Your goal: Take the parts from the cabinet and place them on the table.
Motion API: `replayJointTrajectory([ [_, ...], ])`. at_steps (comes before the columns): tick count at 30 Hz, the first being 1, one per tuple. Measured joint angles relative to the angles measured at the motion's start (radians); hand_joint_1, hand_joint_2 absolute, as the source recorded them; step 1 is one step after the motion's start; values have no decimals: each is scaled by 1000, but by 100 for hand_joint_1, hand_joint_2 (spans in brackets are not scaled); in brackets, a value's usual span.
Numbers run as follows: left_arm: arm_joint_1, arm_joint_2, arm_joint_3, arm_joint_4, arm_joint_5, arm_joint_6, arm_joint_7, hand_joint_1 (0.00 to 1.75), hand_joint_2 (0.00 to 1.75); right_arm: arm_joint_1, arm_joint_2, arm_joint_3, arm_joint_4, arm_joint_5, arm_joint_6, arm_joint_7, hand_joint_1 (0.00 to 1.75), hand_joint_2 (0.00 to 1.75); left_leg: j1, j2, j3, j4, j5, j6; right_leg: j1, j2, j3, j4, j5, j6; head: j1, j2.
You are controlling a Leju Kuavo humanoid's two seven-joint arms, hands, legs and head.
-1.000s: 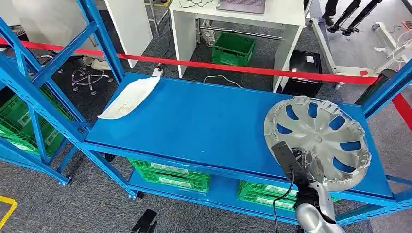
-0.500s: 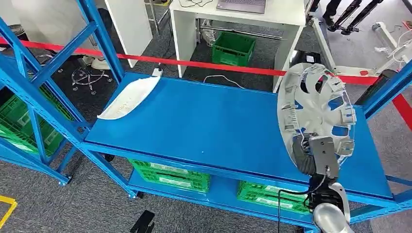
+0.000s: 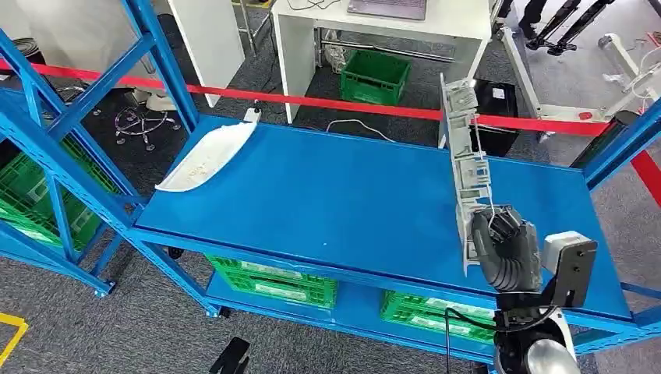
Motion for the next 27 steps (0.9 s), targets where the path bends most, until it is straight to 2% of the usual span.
replayJointTrajectory([
  [9, -1, 3, -17, 0, -1, -2, 0, 0, 0, 17, 0, 13, -123, -41, 123, -80, 175, 175, 0, 0, -4, 0, 0, 0, 0, 0, -4, 0, 0, 0, 0, 0],
  [18, -2, 4, -21, -1, 0, -7, -18, 0, 0, 21, 2, 52, -204, -28, 141, -82, 175, 175, 0, 0, -6, 0, 0, 0, 0, -1, -5, 0, 0, 0, 0, 0],
  [27, -2, 5, -22, -1, 3, -8, -23, 0, 0, 20, 2, 78, -228, -31, 145, -83, 175, 175, 0, 0, -6, 0, 0, 0, 0, -1, -5, 0, 0, 0, 0, 0],
])
